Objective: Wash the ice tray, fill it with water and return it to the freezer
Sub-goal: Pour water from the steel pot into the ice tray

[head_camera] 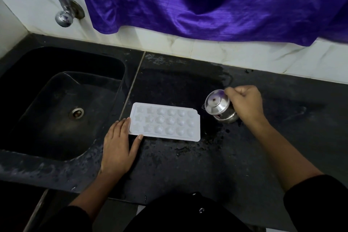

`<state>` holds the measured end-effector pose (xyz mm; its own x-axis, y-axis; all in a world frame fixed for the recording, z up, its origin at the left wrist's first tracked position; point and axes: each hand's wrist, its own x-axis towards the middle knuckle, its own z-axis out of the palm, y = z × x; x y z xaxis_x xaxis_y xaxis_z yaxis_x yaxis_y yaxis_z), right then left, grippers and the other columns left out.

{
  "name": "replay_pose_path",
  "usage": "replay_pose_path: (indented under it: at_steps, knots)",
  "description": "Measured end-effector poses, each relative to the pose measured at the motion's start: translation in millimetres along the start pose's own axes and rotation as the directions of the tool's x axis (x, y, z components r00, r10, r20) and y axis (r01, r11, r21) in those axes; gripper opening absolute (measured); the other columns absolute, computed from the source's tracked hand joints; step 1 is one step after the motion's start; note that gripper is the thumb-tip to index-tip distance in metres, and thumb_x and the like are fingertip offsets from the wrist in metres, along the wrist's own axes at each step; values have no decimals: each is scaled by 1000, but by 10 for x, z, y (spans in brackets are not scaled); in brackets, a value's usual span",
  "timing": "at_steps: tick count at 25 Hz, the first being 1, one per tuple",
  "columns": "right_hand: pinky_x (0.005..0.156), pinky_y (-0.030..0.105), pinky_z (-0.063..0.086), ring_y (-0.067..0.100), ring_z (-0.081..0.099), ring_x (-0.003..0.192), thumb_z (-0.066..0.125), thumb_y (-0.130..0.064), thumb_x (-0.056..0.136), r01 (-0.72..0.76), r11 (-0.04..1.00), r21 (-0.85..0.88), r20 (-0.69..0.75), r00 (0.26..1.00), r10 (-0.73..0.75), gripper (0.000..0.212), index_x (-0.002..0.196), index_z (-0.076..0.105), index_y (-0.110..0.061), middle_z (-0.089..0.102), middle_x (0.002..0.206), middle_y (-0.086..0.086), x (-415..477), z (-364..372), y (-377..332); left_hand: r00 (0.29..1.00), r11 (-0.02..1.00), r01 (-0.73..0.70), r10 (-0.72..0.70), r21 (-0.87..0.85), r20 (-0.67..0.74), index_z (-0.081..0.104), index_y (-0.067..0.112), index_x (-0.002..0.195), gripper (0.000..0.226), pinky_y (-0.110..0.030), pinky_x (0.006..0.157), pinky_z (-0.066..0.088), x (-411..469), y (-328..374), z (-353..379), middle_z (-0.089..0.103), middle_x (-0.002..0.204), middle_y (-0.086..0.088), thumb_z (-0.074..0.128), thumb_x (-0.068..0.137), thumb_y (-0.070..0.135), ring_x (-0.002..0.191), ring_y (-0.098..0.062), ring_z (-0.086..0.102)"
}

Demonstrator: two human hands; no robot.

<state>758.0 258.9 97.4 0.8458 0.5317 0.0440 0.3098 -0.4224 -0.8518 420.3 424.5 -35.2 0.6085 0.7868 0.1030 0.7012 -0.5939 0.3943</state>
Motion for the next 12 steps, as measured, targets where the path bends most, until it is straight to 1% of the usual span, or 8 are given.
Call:
replay_pose_path:
  at_steps: [2, 4, 5, 7, 8, 9, 10, 12]
  knots:
    - [52, 29, 35, 12, 37, 41, 69, -25, 89, 33, 995, -94, -10, 999, -34, 52, 43, 46, -15, 37, 39, -9, -8, 18, -3, 1000, 1000, -8, 8, 1, -1, 39, 10, 158, 76, -49, 127, 27, 0, -1, 0, 45, 161, -10, 35, 103, 63, 152, -30, 34]
    - [52, 30, 35, 13, 37, 42, 69, -26, 89, 18, 995, -96, -27, 999, -20, 52, 45, 44, -13, 38, 40, -8, 10, 13, 17, 1000, 1000, -8, 8, 1, -2, 39, 9, 157, 76, -50, 126, 28, -4, -1, -3, 46, 160, -11, 36, 103, 62, 152, -31, 34]
    - [53, 30, 35, 14, 38, 44, 69, -26, 88, 1, 998, -59, -35, 999, -3, 50, 47, 45, -11, 39, 43, -4, 22, 0, 38, 1000, 1000, -8, 8, -2, -5, 40, 8, 157, 76, -50, 126, 28, -3, -1, -1, 46, 160, -11, 36, 103, 62, 152, -31, 35]
    - [55, 32, 36, 19, 40, 49, 70, -24, 88, -54, 994, 91, -46, 997, 58, 46, 55, 50, 1, 43, 51, 7, 29, -42, 84, 1000, 1000, -10, 10, -4, -7, 40, 8, 157, 76, -51, 125, 29, -1, 0, 1, 47, 159, -12, 36, 103, 62, 151, -32, 35]
    - [54, 29, 35, 18, 40, 49, 70, -21, 90, -88, 978, 190, -47, 994, 99, 43, 60, 53, 5, 43, 54, 8, 15, -71, 87, 1000, 1000, -10, 10, 0, -7, 40, 8, 157, 76, -50, 125, 29, 1, -2, 2, 47, 159, -12, 36, 103, 62, 151, -32, 35]
    - [50, 25, 34, 14, 40, 47, 68, -17, 92, -121, 952, 282, -43, 989, 139, 37, 63, 57, 4, 44, 53, 6, -3, -97, 81, 1000, 1000, -11, 11, 4, -7, 40, 8, 157, 76, -50, 125, 29, 2, -4, 5, 46, 160, -12, 35, 103, 62, 151, -32, 35]
    - [45, 22, 31, 11, 39, 45, 66, -15, 94, -146, 922, 359, -36, 985, 170, 33, 64, 60, -1, 45, 50, 1, -20, -123, 69, 1000, 1000, -12, 12, 7, -7, 40, 8, 157, 76, -50, 126, 28, 3, -6, 9, 46, 160, -12, 35, 103, 62, 151, -32, 35]
    - [41, 22, 25, 10, 34, 45, 63, -15, 95, -176, 852, 493, -11, 978, 208, 31, 64, 60, -13, 42, 49, -4, -36, -150, 37, 1000, 1000, -8, 8, 9, -4, 39, 8, 158, 77, -50, 126, 28, 2, -13, 13, 46, 160, -11, 34, 104, 62, 152, -32, 34]
